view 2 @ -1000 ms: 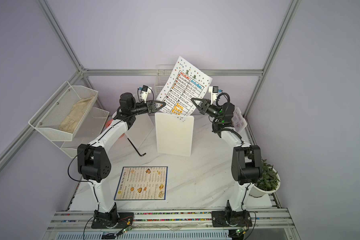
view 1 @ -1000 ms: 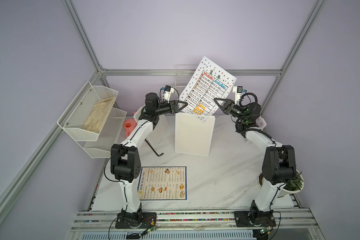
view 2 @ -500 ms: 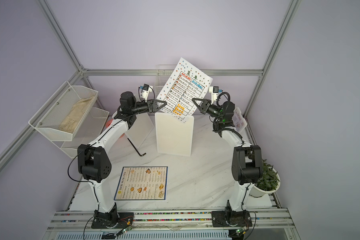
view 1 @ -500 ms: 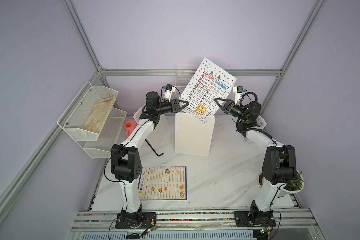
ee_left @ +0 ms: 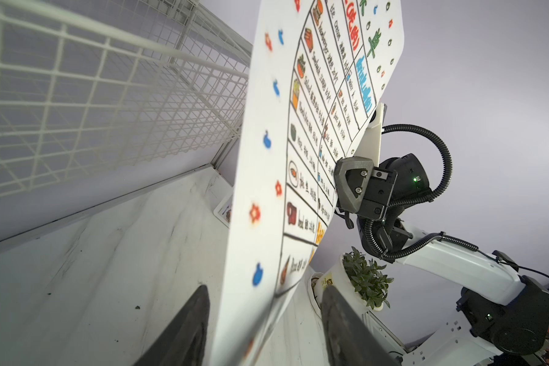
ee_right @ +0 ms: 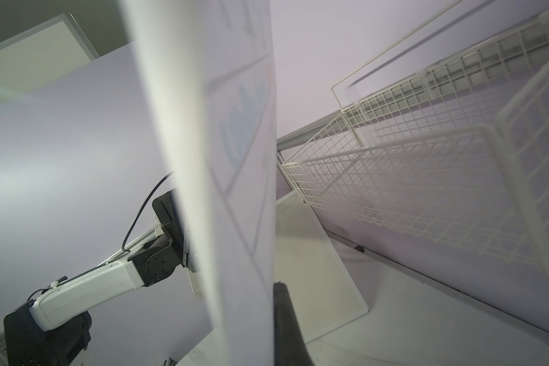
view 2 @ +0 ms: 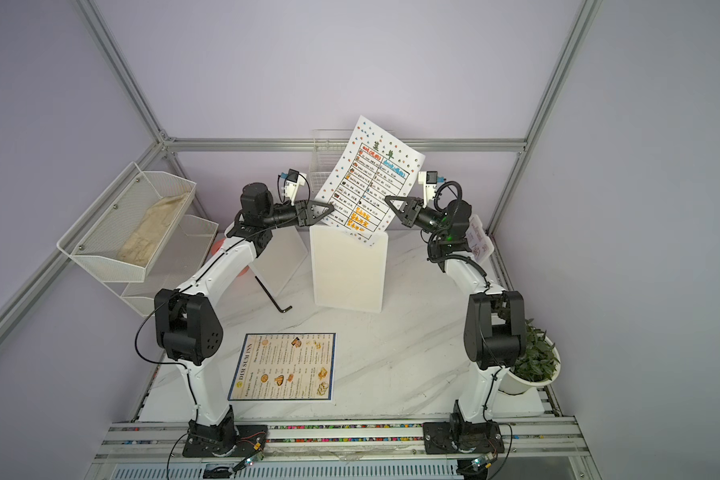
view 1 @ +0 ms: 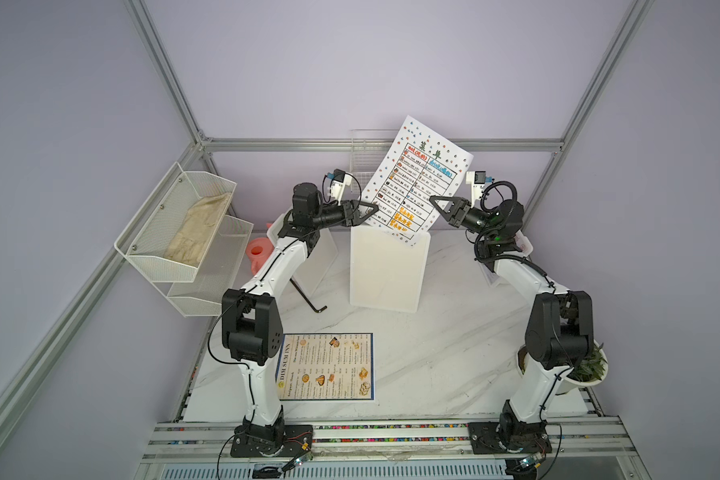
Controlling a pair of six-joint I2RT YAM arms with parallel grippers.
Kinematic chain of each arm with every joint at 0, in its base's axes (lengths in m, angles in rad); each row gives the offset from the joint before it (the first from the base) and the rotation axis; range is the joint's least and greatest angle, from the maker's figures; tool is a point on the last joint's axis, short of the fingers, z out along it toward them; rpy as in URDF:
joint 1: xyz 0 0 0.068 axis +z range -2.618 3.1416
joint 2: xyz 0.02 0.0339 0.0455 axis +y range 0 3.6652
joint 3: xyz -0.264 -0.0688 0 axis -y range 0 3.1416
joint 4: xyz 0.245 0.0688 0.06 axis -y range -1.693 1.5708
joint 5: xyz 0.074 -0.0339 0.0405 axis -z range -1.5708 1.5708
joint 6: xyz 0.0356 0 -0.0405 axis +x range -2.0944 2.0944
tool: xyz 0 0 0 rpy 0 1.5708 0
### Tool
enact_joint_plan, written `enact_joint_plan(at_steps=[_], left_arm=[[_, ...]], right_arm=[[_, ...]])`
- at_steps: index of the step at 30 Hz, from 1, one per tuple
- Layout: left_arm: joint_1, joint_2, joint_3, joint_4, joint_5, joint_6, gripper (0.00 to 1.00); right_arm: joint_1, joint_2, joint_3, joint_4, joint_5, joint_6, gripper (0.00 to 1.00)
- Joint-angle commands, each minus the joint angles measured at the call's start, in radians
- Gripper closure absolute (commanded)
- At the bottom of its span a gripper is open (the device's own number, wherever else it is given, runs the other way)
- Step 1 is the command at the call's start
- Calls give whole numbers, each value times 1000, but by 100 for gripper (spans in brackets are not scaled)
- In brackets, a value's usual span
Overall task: Insert the menus into the narrow rack
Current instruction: Insert the menu into the narrow rack.
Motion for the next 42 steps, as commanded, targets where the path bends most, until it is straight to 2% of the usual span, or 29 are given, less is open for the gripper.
enact_joint_plan(at_steps=[1, 12, 18, 22, 29, 35, 42], left_arm=[[-4, -17, 73, 7, 7, 31, 40], [-2, -14, 86, -16, 3, 45, 37], [1, -17, 86, -27, -2, 51, 26], [1, -17, 90, -29, 3, 51, 25], [1, -14, 98, -27, 6, 48, 30], [-1, -14, 99, -11, 21, 33, 39], [-1, -23, 87, -10, 25, 37, 42]], right_arm=[[-4, -7, 42, -17, -41, -22, 100], [-6, -14, 67, -107, -57, -96, 100], [-7, -26, 72, -184, 3, -155, 100], [-7, -23, 77, -193, 2, -162, 100], [-13, -47, 69, -245, 52, -202, 100], [-18, -55, 64, -253, 67, -207, 100], [-18, -46, 75, -244, 8, -209, 100]])
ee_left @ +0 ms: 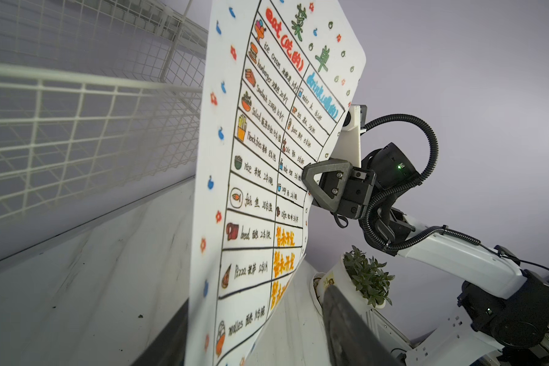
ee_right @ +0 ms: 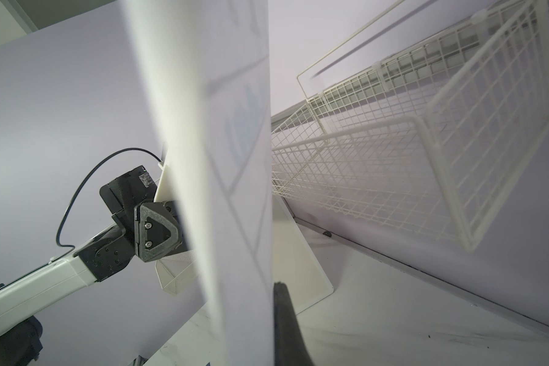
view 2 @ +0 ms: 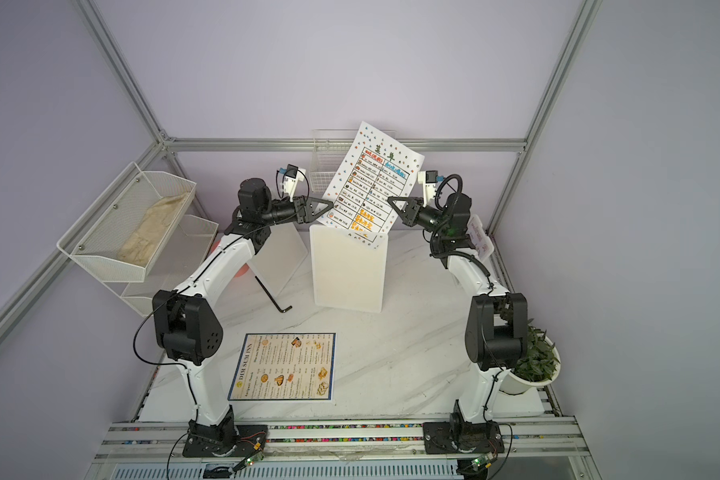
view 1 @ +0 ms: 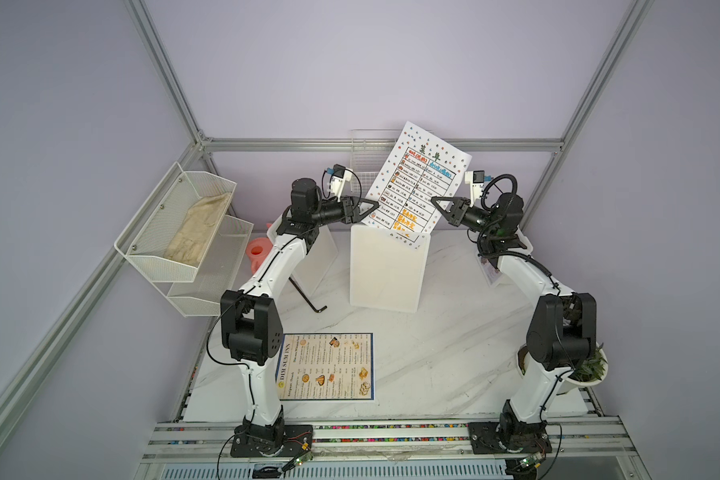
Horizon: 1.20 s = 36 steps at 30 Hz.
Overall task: Insert the menus into the narrow rack
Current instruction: Insert the menu into the narrow rack.
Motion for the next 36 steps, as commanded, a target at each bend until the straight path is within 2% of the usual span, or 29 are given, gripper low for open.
enact_joint_plan(at_steps=[1, 19, 36], left_arm=[[-1, -24, 39, 27, 15, 7, 42], [2, -31, 52, -72, 7, 87, 42], [3, -7, 108, -106, 25, 99, 42]], right_arm=[[-6, -34, 33, 12, -42, -14, 100], [-6, -16, 82, 10, -128, -19, 100], [-6, 7, 162, -116, -183, -80, 100]])
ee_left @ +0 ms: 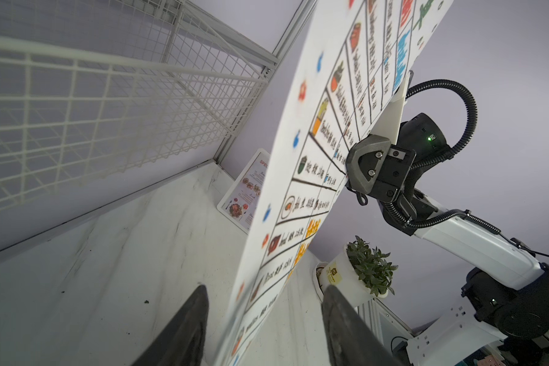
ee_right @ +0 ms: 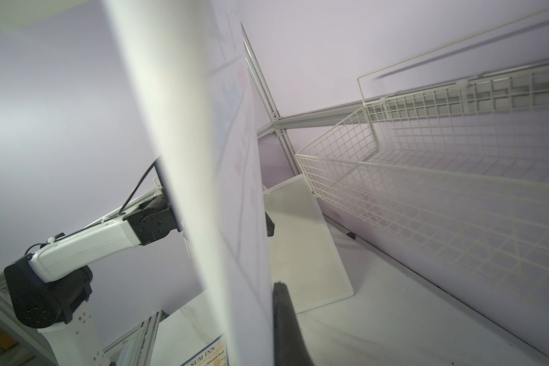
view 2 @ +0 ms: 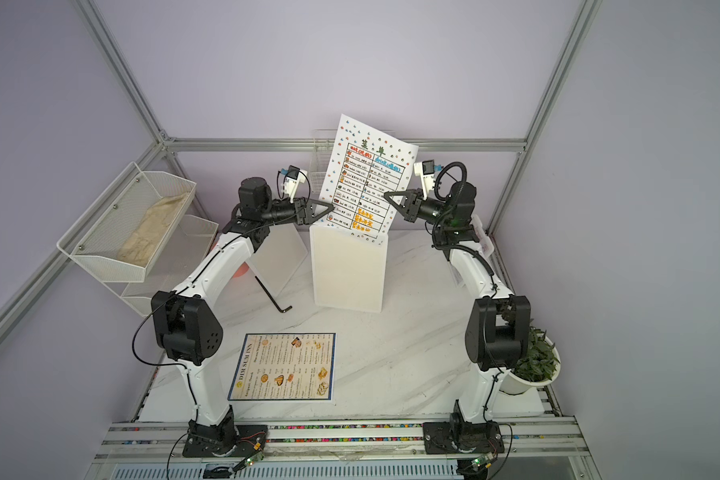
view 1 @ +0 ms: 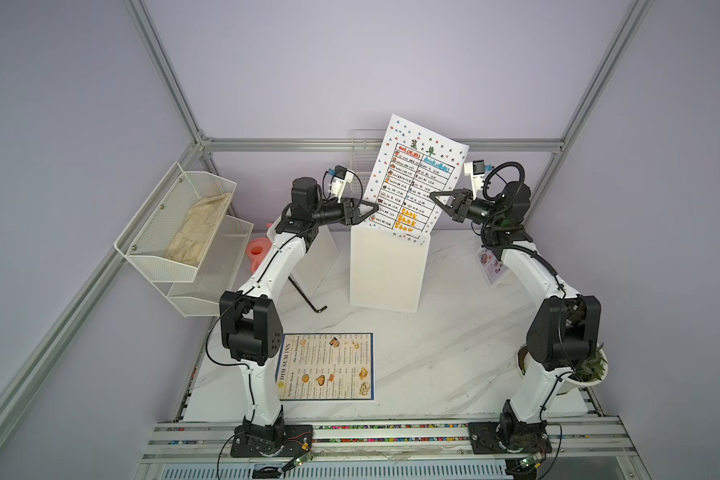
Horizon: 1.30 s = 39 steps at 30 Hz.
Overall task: Insert the menus into the narrow rack
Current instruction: Insert the menu into the narrow rack.
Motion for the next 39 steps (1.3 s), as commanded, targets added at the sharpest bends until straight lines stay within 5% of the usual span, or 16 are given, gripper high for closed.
enact_joint_plan(at_steps=[1, 19, 29, 39], left_arm=[[3, -6, 78, 9, 24, 22, 42], [-1, 32, 135, -6, 45, 14, 40], [0, 53, 165, -17, 42, 12, 35], [-1, 41, 153, -15, 57, 14, 41]], right_arm=[[-6, 8, 39, -47, -25, -36, 100], [-4, 53, 116, -169, -55, -88, 100], [-4, 72, 100, -15, -77, 42, 100], [2, 88, 116, 13, -96, 73, 100]])
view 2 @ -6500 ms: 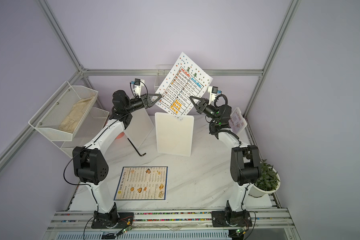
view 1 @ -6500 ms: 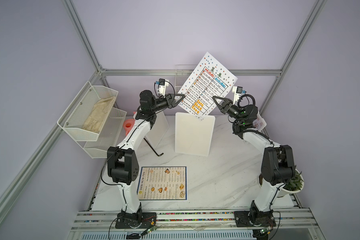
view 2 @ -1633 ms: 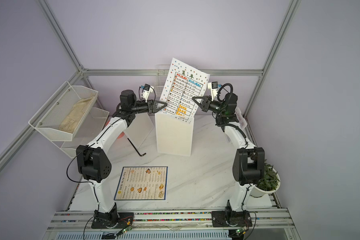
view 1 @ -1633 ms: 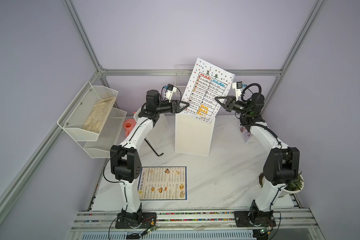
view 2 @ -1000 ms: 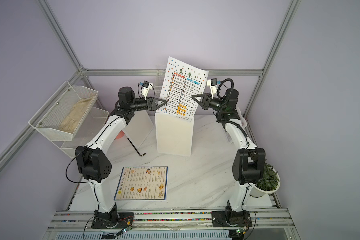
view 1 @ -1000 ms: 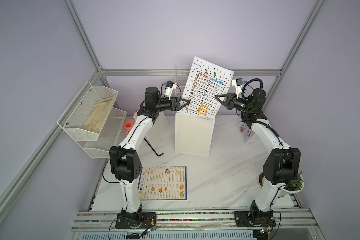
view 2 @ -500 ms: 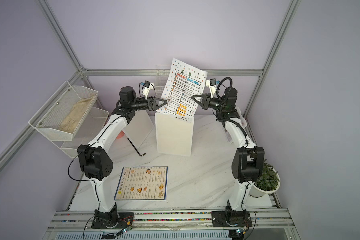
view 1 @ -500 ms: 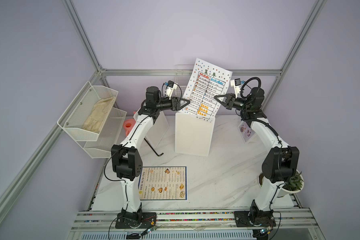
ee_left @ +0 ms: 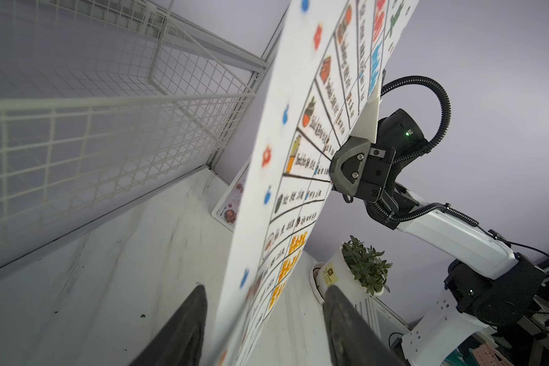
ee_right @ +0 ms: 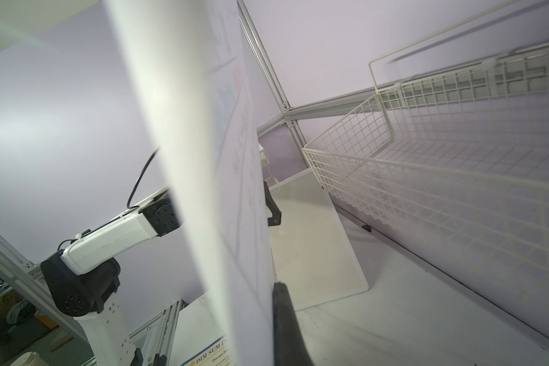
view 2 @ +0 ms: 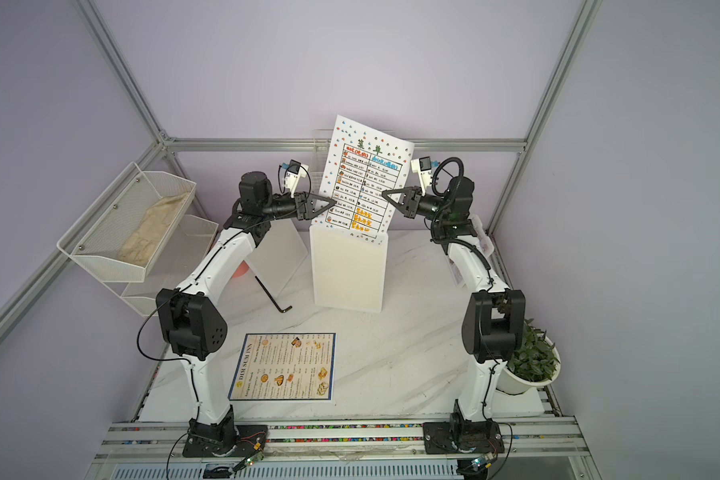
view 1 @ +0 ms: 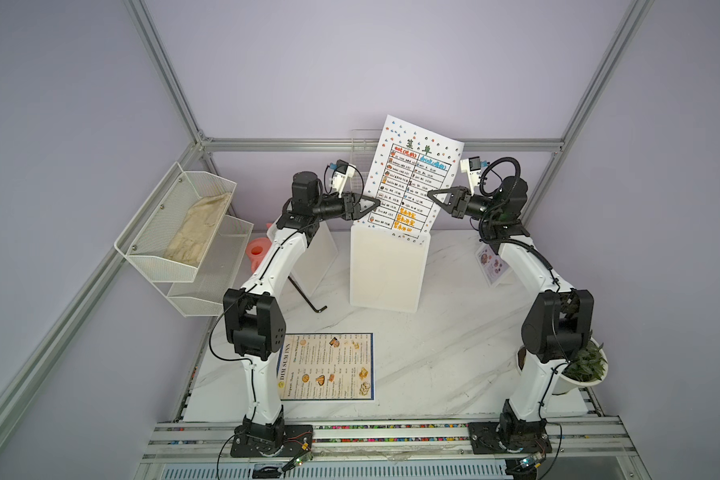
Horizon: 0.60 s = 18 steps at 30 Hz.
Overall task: Insert the menus into the narrow rack
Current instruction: Insert the menu into the narrow rack.
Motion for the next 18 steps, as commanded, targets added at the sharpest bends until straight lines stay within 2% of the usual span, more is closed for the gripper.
enact_joint_plan(at_steps=[1, 10, 18], left_arm=[[-1, -12, 49, 9, 20, 15, 42], [-1, -2, 63, 9, 20, 11, 39], [-1, 1, 78, 2, 29, 12, 41]], right_arm=[[3, 10, 24, 13, -27, -8, 100], [2, -16, 50, -164, -18, -157, 100], [3, -6, 87, -208, -42, -180, 100]])
